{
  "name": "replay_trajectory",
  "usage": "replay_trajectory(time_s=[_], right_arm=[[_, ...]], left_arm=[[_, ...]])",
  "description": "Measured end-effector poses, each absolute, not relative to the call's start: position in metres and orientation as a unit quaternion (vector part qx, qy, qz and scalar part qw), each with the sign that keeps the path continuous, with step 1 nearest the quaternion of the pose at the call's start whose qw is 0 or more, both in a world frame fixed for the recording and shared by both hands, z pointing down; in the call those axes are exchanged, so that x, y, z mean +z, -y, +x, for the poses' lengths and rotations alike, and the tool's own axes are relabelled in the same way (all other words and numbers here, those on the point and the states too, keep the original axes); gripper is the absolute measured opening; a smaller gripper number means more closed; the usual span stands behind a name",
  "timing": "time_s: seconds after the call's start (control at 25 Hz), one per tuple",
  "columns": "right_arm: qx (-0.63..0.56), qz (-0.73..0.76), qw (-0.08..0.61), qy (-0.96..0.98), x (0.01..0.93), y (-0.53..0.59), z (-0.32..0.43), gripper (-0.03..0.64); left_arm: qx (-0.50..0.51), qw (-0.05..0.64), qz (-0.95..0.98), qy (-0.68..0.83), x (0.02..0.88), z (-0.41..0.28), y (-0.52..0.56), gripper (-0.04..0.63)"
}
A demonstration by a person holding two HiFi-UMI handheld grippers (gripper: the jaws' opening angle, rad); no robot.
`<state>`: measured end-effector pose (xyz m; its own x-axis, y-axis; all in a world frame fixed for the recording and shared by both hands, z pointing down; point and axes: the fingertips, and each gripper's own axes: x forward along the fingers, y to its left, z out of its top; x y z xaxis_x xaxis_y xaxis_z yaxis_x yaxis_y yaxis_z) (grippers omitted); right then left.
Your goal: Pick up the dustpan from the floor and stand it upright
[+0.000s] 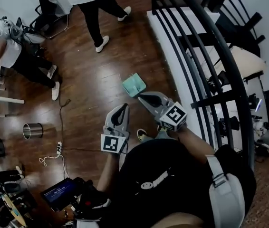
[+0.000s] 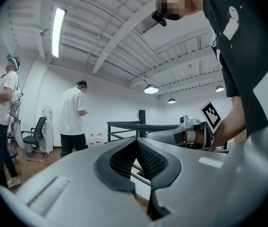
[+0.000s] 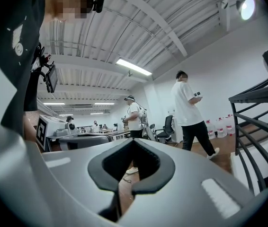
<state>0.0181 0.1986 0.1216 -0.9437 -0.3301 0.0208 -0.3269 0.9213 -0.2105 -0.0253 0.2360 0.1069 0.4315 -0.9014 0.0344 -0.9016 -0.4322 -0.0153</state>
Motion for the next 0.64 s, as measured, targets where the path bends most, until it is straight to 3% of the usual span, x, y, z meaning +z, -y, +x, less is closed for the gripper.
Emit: replay_trajectory(time_s=[0.48, 0.64], right_arm=[[-0.082, -0.167, -0.003, -0.982, 0.114, -0.195, 0.017, 0.002], [-0.076, -0.202, -0.008, -0.976, 0.112, -0.188, 0.053, 0.002]], left_arm=[[0.019, 0.001, 0.842, 0.538, 0.107, -0.03, -0.233, 0.017], [0.013, -0.002, 0.867, 0.498, 0.106, 0.003, -0.218, 0.017]])
